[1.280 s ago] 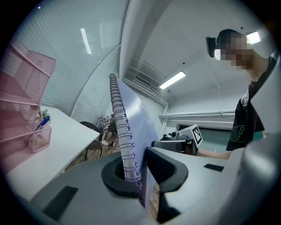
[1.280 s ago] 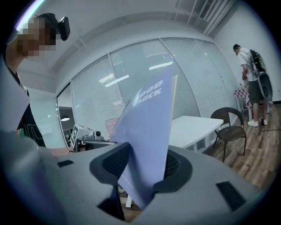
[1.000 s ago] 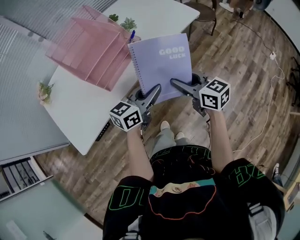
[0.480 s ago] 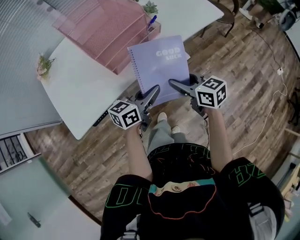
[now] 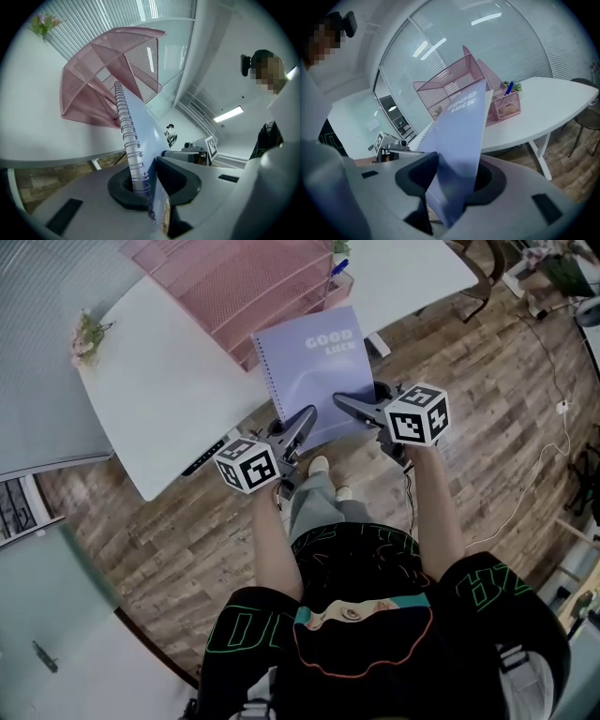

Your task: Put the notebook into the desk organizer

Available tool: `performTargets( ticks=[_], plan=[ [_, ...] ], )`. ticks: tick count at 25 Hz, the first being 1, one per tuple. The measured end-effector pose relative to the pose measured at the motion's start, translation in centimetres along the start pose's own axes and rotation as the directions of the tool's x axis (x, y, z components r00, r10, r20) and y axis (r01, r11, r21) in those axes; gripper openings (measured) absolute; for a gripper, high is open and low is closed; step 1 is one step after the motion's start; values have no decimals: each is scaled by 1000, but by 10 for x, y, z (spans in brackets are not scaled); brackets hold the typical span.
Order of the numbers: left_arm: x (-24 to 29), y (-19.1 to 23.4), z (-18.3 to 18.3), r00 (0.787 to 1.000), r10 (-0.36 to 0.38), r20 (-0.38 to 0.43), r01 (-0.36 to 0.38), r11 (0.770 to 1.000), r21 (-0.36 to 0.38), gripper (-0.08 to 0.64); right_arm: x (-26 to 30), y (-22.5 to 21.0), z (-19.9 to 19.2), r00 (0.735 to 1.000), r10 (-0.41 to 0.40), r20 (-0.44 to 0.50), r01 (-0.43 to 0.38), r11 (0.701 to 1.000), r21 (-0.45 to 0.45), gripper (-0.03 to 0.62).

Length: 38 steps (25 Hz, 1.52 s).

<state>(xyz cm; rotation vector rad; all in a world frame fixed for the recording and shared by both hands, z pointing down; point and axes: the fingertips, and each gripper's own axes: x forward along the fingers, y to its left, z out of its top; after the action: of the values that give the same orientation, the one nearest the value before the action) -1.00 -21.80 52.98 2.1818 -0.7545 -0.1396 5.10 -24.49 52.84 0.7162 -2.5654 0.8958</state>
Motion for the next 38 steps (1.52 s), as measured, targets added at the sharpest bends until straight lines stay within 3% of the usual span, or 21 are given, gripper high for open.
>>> performTargets(
  ticks=[13,18,24,29,31,34,37,38],
  plan=[
    [-12,41,31,993,65,98,-53,992,-116,51,53,-8,27,994,66,-90,-65,998,13,172],
    [-11,54,55,980,46,196,-3,976,-216,41,67,-18,45,996,80,-40,-77,994,81,187],
    [-5,64,71,973,69,220,-14,971,-240,38,68,-36,52,999,-35,-14,36,995,92,245],
    [-4,73,79,964,127,232,-70,969,-239,26,44,-49,51,994,-112,17,110,990,84,253],
    [-4,75,83,964,125,235,-67,969,-237,26,38,-44,46,994,-105,-22,106,994,33,253],
    [-2,76,91,958,104,269,-29,963,-270,26,36,-30,27,982,-89,-166,77,994,-77,253],
    [1,75,96,952,95,292,-2,953,-303,26,32,-16,-7,927,-67,-368,10,988,-154,235],
    [2,76,97,951,95,295,1,951,-309,26,31,-12,-16,909,-69,-411,-6,984,-178,192]
  ],
)
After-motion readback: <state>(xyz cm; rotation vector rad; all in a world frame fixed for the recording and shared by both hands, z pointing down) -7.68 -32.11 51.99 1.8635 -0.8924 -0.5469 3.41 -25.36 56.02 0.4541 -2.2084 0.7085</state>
